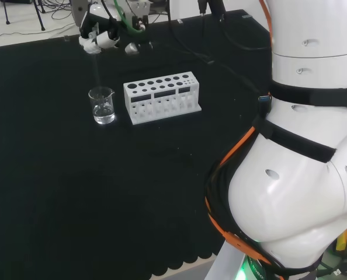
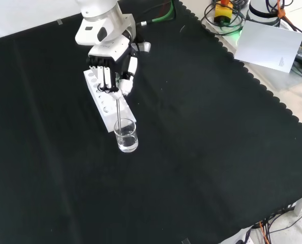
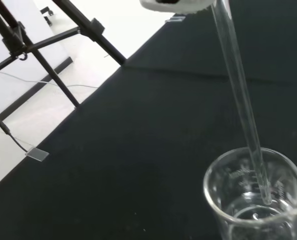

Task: Stir in the beaker to the left of the white test tube rack with the glass rod.

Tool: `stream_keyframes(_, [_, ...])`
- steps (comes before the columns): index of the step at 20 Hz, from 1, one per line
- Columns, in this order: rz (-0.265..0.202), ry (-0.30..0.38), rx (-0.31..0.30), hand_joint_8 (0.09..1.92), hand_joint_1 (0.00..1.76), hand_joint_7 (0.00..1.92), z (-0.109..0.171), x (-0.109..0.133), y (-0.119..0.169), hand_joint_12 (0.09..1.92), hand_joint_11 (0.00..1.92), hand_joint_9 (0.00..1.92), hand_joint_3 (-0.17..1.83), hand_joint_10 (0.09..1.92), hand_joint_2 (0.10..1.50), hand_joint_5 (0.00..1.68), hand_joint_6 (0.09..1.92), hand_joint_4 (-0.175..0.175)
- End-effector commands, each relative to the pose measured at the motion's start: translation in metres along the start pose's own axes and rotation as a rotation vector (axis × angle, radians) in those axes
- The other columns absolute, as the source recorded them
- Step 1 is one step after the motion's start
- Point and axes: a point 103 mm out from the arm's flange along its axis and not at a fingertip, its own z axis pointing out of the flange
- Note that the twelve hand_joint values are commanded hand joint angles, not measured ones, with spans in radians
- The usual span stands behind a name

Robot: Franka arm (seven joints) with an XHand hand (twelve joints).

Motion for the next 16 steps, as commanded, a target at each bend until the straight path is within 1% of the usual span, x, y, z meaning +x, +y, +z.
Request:
stream_keyframes(1, [0.026, -0.015, -0.009, 1.39, 1.28, 0.94, -0.009, -0.012, -0.025, 0.89, 1.63, 1.58, 0.0, 1.09, 1.11, 1.13, 0.46, -0.175])
stream_keyframes(8, [-0.007, -0.034, -0.014, 1.39, 1.28, 0.94, -0.014, 0.002, -0.033, 0.89, 1.63, 1.58, 0.0, 1.09, 1.11, 1.13, 0.46, -0.175])
stream_keyframes(13, [-0.008, -0.039, -0.013, 1.39, 1.28, 0.94, -0.015, 0.006, -0.035, 0.89, 1.63, 1.58, 0.0, 1.09, 1.11, 1.13, 0.46, -0.175])
stream_keyframes(16, [-0.002, -0.032, -0.029, 1.39, 1.28, 0.94, -0.016, 0.011, -0.035, 0.89, 1.63, 1.58, 0.0, 1.09, 1.11, 1.13, 0.46, -0.175])
